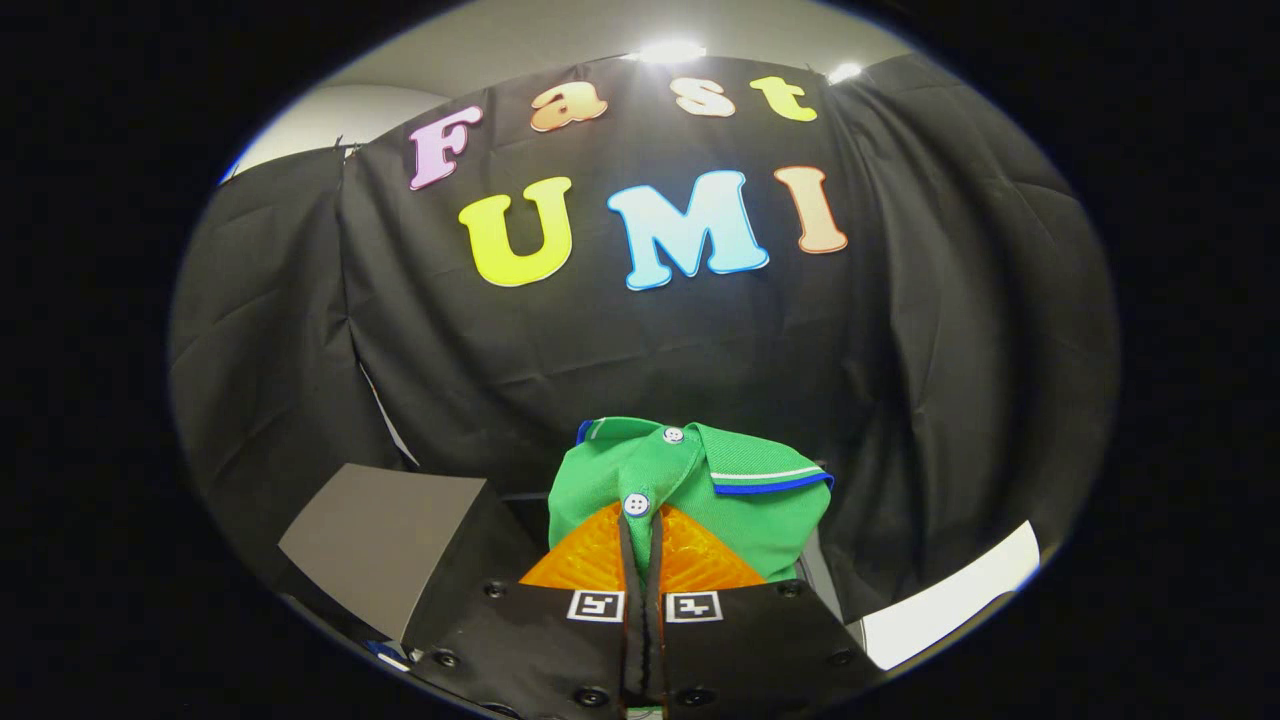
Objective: Put the clothes into the washing machine and then close the washing machine lid.
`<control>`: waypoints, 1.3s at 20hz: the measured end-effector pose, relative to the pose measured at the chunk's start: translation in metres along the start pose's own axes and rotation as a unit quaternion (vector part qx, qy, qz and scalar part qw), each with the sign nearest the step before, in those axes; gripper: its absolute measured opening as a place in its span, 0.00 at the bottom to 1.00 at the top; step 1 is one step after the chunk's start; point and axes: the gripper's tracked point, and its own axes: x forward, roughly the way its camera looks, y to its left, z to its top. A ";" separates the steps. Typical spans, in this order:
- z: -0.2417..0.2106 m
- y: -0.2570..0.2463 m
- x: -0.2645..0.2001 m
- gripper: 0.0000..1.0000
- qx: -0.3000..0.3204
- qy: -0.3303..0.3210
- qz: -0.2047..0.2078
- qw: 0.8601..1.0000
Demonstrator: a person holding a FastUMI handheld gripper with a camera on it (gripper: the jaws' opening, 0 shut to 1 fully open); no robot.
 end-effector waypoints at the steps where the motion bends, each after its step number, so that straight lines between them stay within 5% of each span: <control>1: -0.007 0.001 0.004 0.01 -0.003 0.005 0.001 1.000; 26: -0.187 -0.019 0.128 0.02 -0.047 0.149 -0.005 0.988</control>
